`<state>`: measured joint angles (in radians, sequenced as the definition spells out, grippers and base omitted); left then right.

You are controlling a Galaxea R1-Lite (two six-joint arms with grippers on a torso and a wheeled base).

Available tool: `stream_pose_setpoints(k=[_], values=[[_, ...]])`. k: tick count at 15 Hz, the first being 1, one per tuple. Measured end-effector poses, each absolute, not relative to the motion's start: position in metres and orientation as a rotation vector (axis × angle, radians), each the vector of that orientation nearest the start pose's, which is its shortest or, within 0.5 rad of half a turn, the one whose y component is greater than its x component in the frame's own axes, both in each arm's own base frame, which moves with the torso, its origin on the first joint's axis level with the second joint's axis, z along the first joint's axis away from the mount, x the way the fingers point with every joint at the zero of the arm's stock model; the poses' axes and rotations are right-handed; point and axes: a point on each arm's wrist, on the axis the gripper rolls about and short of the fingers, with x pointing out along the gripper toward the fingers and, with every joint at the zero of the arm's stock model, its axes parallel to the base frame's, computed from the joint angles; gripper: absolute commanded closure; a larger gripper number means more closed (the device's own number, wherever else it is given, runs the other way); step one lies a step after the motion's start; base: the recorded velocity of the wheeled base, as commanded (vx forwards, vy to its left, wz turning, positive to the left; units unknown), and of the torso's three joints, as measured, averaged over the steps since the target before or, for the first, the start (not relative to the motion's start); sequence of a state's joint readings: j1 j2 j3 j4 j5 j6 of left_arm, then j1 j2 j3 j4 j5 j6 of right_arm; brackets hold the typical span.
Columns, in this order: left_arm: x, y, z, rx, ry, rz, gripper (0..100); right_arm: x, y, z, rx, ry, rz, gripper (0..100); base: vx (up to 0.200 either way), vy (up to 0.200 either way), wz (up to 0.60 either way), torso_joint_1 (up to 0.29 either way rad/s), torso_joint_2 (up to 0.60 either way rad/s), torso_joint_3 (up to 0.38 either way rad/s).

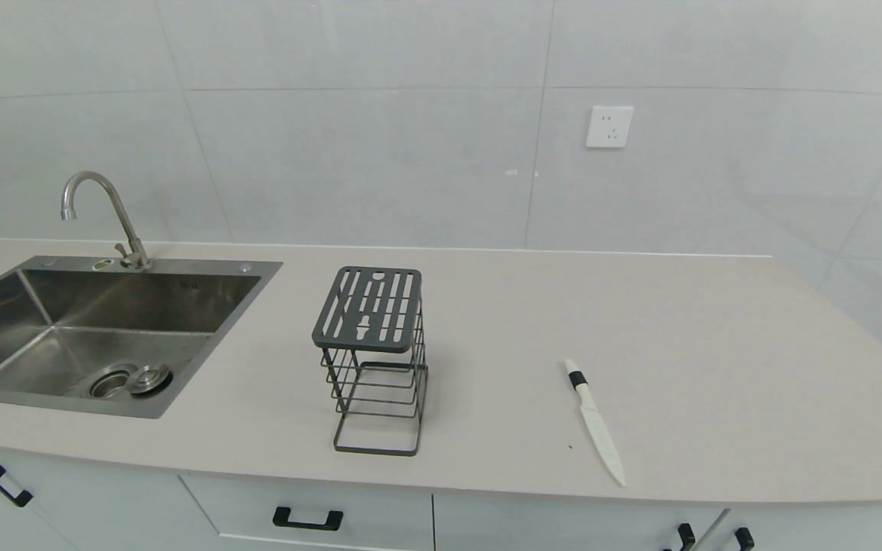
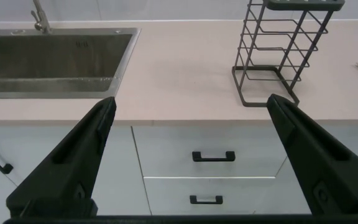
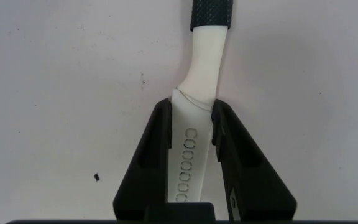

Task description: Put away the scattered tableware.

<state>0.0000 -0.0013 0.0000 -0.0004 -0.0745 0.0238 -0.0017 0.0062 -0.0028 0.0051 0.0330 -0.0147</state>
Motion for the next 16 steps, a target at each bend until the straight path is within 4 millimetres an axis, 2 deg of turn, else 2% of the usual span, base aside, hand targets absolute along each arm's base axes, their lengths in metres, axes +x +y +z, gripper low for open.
stream_pose_setpoints(k=[2,5,8,16], values=[[-0.023,-0.0016,0.0754,0.011,-0.001,-0.07,0,-0.0226,0.0009,0.0761,-0.059,0.005,0.039,0,0.0,0.0,0.0,0.0,0.0,0.0],[-0.0229,-0.0015,0.0753,0.006,0.0,-0.068,0,-0.0226,0.0009,0.0757,0.016,0.01,0.035,0,0.0,0.0,0.0,0.0,0.0,0.0],[-0.0229,-0.0015,0.0753,0.006,0.0,-0.068,0,-0.0226,0.0007,0.0756,0.021,0.012,0.026,0,0.0,0.0,0.0,0.035,0.0,0.035],[-0.023,-0.0016,0.0754,0.01,-0.001,-0.07,0,-0.0226,0.0005,0.0757,0.023,0.011,0.019,0,0.0,0.0,0.0,0.257,-0.02,0.217]])
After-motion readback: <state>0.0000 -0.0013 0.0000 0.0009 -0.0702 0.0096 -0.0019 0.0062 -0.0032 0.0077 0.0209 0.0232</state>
